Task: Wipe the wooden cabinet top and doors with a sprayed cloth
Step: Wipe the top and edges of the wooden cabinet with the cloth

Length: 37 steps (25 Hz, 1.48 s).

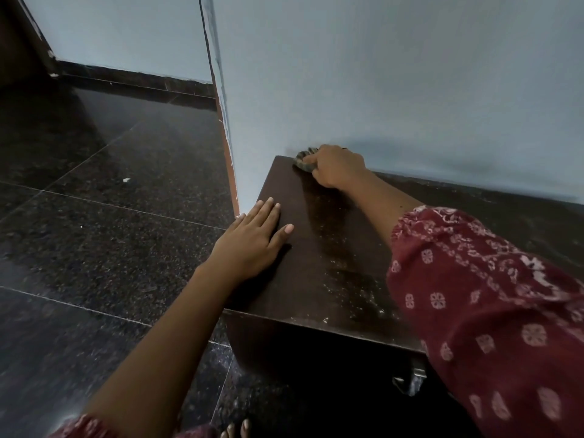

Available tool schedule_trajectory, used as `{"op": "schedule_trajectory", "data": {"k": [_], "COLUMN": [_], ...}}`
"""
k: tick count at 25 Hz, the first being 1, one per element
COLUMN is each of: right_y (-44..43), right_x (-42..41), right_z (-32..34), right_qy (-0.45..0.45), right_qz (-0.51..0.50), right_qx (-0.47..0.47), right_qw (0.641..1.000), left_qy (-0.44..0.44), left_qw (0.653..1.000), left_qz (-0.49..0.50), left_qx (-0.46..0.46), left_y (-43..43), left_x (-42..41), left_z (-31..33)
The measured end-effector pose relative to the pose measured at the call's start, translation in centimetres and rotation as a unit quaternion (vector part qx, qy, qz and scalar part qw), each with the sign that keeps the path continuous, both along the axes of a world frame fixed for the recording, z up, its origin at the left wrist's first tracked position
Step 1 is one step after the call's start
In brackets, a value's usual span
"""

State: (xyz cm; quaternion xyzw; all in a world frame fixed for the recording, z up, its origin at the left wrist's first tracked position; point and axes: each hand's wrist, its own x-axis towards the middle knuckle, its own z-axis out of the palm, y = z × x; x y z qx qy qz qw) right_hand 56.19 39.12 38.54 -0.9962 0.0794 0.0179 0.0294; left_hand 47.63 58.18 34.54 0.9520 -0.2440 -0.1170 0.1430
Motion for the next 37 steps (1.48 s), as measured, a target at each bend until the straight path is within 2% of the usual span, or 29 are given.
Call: {"op": "schedule_trajectory", "data": {"k": [10, 20, 22, 25, 29, 33, 37], "right_y": [4.3, 4.6, 3.8, 2.9, 2.6, 2.0, 0.3], "right_x": [-14.9, -26.6, -27.1, -26.6, -24.1, -19.9, -13.2], "right_z": [0.5, 1.3, 1.1, 0.7, 1.4, 1.6, 0.8], "right_qy": [-0.016, 0.005, -0.024, -0.016, -0.005, -0.006, -0.013], "right_qz": [0.095, 0.205, 0.232, 0.219, 0.194, 0.15, 0.106], "right_qx": [-0.017, -0.067, -0.105, -0.146, -0.1, -0.081, -0.055], "right_qw": [0.995, 0.976, 0.967, 0.964, 0.976, 0.985, 0.993], "left_qy": [0.041, 0.022, 0.014, 0.01, 0.02, -0.014, -0.035], "left_qw": [0.995, 0.999, 1.0, 0.999, 0.998, 0.996, 0.999], "left_qz": [0.026, 0.016, 0.01, 0.01, 0.015, 0.024, 0.013], "left_qx": [-0.084, -0.043, -0.023, -0.028, -0.057, -0.081, -0.038], "left_y": [0.0, -0.8, -1.1, -1.2, -1.4, -1.6, -1.8], "left_x": [-0.9, -2.6, -2.6, -2.5, -2.1, -1.9, -1.7], "left_z": [1.1, 0.8, 0.9, 1.0, 1.3, 1.4, 0.9]}}
